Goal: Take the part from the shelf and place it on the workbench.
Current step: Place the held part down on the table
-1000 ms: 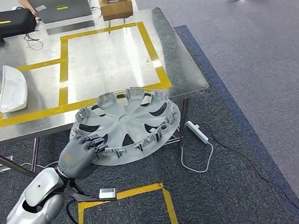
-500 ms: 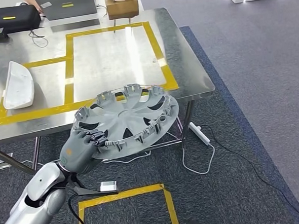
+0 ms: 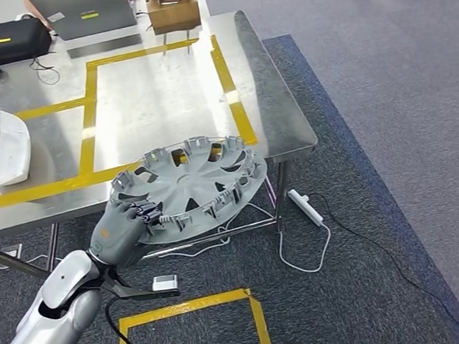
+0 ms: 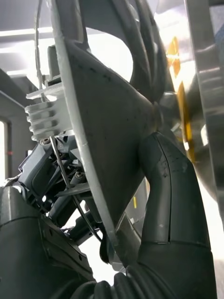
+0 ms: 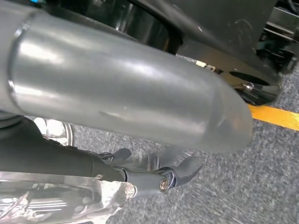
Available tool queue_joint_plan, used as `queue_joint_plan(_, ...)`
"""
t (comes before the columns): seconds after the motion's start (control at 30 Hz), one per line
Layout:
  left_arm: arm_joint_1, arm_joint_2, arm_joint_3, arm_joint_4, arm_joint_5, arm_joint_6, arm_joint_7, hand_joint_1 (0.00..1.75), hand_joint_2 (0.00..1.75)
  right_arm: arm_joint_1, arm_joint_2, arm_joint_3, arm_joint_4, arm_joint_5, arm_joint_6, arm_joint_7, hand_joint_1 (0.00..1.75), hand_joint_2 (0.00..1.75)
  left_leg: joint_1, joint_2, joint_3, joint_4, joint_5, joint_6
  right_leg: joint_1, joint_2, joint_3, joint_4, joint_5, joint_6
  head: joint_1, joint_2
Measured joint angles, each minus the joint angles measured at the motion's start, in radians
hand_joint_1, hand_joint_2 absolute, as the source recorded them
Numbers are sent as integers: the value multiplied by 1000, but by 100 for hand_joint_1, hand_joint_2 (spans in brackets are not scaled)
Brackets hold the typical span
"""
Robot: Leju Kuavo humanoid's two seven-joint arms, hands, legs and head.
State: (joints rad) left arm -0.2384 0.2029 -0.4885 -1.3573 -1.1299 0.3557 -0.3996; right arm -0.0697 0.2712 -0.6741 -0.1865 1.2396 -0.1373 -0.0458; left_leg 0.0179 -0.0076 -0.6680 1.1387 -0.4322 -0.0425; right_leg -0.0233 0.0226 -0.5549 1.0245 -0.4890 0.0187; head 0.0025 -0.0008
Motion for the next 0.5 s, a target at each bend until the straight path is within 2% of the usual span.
queue_joint_plan(0.07,2,-1,3,6,0,0,0,175,175,3,0,1,0,0,0,1,0,0,-1,2,-87,111,-51,0,2,1,29,-14,-16,-6,0,0)
queue_joint_plan(0.1,4,-1,4,9,0,0,0,175,175,5,0,2,0,0,0,2,0,0,-2,2,-115,133,-82,4,3,2,47,-21,-26,-8,-1,0)
queue_joint_plan(0.13,5,0,5,13,0,0,0,175,175,7,0,2,0,0,0,2,0,0,-5,2,-130,125,-100,10,5,4,69,-28,-38,-9,-1,0)
queue_joint_plan(0.17,7,0,6,16,0,0,0,175,175,8,0,2,0,0,0,2,0,0,-10,2,-132,90,-98,18,7,6,94,-35,-52,-8,-1,0)
queue_joint_plan(0.2,8,0,7,19,0,0,0,175,175,10,0,2,0,0,0,2,0,0,-16,2,-126,34,-61,30,9,6,116,-44,-66,-8,-1,0)
queue_joint_plan(0.27,11,2,8,24,0,0,0,175,175,12,1,2,2,0,0,2,0,0,-35,1,-109,-102,82,54,16,7,157,-57,-97,-6,-1,0)
queue_joint_plan(0.3,13,3,9,26,0,0,0,175,175,11,2,3,3,0,0,2,0,0,-42,0,-101,-147,138,59,20,7,174,-70,-115,-5,1,0)
queue_joint_plan(0.33,14,4,10,27,0,1,0,175,175,9,2,3,3,1,0,2,0,0,-45,-2,-93,-174,165,59,23,8,199,-78,-124,-3,3,0)
queue_joint_plan(0.4,9,3,11,28,0,2,0,175,175,2,2,4,1,1,0,2,0,0,-40,-7,-65,-178,143,56,28,6,231,-81,-120,2,8,0)
queue_joint_plan(0.43,6,3,12,28,0,2,0,175,175,-1,2,4,1,1,-1,2,0,0,-38,-8,-47,-179,131,59,29,2,228,-48,-102,7,10,0)
queue_joint_plan(0.47,4,3,13,29,1,2,0,175,175,-5,2,5,0,2,-2,2,0,0,-37,-8,-29,-179,119,63,30,-3,204,0,-89,11,12,0)
queue_joint_plan(0.5,5,3,14,31,1,1,1,175,175,-7,2,6,0,2,-2,3,0,0,-36,-8,-9,-178,105,68,31,-8,161,70,-91,14,13,0)
